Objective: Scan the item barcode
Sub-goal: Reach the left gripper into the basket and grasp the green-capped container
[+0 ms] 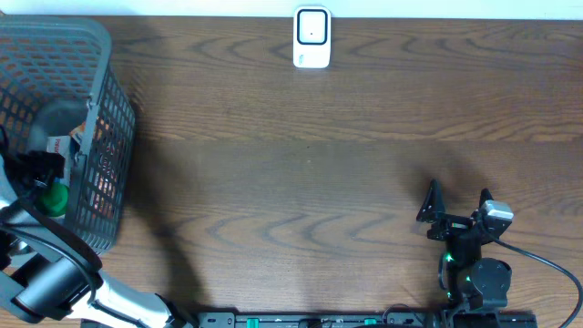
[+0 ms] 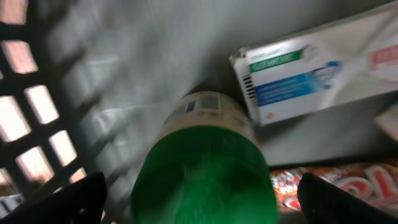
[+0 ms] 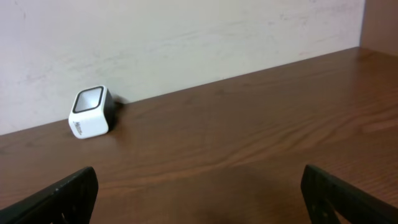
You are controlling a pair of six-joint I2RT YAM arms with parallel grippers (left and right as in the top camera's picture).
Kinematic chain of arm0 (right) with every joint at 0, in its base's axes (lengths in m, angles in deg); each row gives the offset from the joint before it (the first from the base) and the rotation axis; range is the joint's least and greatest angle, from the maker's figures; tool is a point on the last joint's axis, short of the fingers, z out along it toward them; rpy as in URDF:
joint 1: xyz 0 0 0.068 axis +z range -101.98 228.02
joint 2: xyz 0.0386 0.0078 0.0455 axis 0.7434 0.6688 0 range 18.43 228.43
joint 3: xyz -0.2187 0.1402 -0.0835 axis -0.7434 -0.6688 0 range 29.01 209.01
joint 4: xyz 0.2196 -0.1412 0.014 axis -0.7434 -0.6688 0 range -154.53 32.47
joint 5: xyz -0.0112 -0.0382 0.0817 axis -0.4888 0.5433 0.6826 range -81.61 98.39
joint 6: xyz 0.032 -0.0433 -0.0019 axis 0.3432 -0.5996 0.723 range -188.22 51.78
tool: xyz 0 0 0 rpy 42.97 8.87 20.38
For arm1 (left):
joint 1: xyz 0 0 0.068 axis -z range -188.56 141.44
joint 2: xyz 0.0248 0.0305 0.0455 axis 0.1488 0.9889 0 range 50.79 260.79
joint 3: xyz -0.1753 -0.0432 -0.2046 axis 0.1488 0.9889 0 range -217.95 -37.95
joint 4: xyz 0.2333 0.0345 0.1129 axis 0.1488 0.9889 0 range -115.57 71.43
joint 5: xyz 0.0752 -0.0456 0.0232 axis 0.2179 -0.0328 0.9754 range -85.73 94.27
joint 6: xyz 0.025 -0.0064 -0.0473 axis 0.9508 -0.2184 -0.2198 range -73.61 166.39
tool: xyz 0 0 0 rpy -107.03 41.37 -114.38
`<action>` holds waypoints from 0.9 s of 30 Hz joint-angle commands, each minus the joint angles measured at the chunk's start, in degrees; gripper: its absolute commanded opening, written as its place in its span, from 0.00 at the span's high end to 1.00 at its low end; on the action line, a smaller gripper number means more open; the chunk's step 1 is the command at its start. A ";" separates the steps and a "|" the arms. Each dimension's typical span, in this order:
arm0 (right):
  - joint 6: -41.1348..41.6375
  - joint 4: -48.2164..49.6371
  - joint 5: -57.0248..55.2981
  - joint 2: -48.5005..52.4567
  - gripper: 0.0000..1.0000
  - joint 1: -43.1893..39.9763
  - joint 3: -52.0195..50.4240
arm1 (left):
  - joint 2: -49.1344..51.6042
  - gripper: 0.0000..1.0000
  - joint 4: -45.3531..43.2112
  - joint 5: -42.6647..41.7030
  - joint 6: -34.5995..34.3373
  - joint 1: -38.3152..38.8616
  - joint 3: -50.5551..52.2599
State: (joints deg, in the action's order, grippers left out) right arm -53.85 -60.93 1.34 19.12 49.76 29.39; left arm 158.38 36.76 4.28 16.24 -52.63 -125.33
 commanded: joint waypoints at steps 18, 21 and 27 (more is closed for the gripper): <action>-0.74 -0.22 0.09 -0.35 0.01 -0.68 -0.07 | 0.15 0.19 -10.62 0.68 0.02 0.15 11.65; -0.74 -0.22 0.09 -0.35 0.01 -0.68 -0.07 | 0.13 0.26 -10.34 0.70 0.04 0.15 11.02; -0.74 -0.22 0.09 -0.35 0.01 -0.68 -0.07 | -0.02 0.30 -5.88 0.68 0.04 0.11 5.57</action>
State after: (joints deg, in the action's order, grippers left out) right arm -53.83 -60.93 1.34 19.12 49.76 29.39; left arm 158.42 29.02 4.26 16.37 -52.59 -114.97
